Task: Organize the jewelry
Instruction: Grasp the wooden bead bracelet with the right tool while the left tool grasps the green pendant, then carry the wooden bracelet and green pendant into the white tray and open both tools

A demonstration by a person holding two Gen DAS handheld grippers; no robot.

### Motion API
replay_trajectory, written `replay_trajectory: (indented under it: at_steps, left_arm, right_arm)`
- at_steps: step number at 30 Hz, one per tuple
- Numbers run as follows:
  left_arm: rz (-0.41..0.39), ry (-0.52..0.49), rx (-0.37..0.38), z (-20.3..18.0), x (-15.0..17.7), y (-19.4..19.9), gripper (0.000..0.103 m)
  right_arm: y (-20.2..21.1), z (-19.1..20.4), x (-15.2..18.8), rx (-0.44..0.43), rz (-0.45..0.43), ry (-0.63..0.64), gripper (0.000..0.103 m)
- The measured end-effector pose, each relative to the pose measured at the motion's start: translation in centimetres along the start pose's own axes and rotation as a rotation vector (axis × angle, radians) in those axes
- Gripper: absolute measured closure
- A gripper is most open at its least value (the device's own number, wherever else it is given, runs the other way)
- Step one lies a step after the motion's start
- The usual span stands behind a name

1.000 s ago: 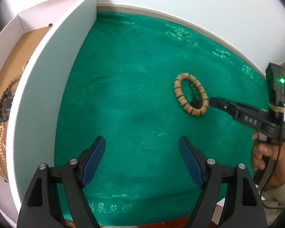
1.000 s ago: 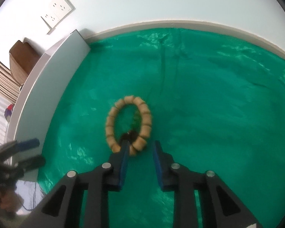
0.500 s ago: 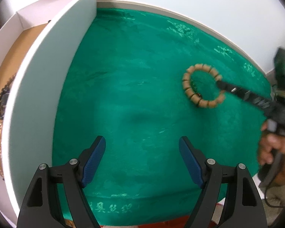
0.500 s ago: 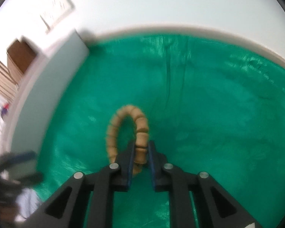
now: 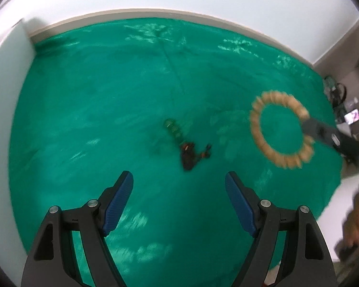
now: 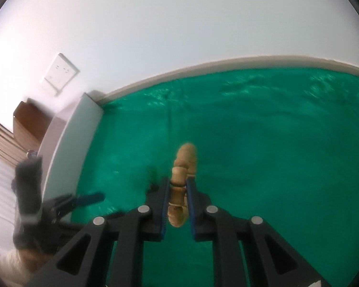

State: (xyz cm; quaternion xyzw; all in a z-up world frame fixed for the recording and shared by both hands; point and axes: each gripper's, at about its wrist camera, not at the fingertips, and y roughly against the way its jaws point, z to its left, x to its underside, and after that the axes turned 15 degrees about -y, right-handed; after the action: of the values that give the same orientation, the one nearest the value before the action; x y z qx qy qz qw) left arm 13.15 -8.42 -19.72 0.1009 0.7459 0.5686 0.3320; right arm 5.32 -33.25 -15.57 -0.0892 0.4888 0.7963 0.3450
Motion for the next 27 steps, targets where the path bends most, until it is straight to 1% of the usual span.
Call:
replay_trajectory:
  at_steps: [3,5,6,7,8,9,10,12,14,16,17,20,27]
  left_arm:
    - [0.026,-0.023,-0.033,-1.1,-1.0,-2.2,0.028]
    - [0.054,-0.034,-0.052,-1.5,-1.1,-3.5,0.035]
    - [0.051,-0.041,-0.068,-1.8,-1.1,-3.6,0.036]
    - [0.036,-0.059,-0.089,-2.1,-1.1,-3.5,0.041]
    - [0.042,-0.074,-0.099,-2.5,-1.1,-3.6,0.044]
    - [0.033,-0.085,-0.119,-2.7,-1.1,-3.5,0.058]
    - [0.026,-0.093,-0.116,-2.8,-1.2,-3.5,0.076]
    - [0.017,-0.089,-0.084,-2.6,-1.2,-3.4,0.091]
    - [-0.008,-0.056,-0.032,-2.0,-1.2,-2.6,0.093]
    - [-0.038,-0.043,-0.007,-1.4,-1.0,-1.6,0.094]
    - [-0.057,-0.031,0.017,-0.9,-0.7,-0.7,0.094]
    - [-0.083,0.008,0.054,0.3,-0.1,1.4,0.094]
    - [-0.107,0.098,0.058,2.3,1.5,4.4,0.094]
  right_arm:
    - [0.9,-1.2,1.0,0.01,0.003,-0.015,0.088]
    - [1.3,-1.6,1.4,0.015,0.001,-0.018,0.088]
    - [1.6,-1.8,1.6,0.019,-0.002,-0.017,0.088]
    - [1.8,-1.9,1.7,0.02,-0.004,-0.017,0.088]
    - [1.9,-2.0,1.7,0.023,-0.006,-0.016,0.088]
    - [2.1,-2.2,1.8,0.027,-0.008,-0.017,0.088]
    - [2.2,-2.2,1.8,0.028,-0.009,-0.019,0.088]
    - [2.5,-2.5,1.7,0.029,-0.012,-0.023,0.088]
    - [2.7,-2.6,1.6,0.027,-0.013,-0.024,0.088]
    - [2.9,-2.4,1.5,0.024,-0.016,-0.02,0.088]
    - [2.9,-2.3,1.4,0.022,-0.018,-0.018,0.088]
    - [3.3,-1.9,1.2,0.01,-0.024,-0.005,0.088]
    - [3.3,-0.6,1.0,-0.005,-0.012,0.025,0.088]
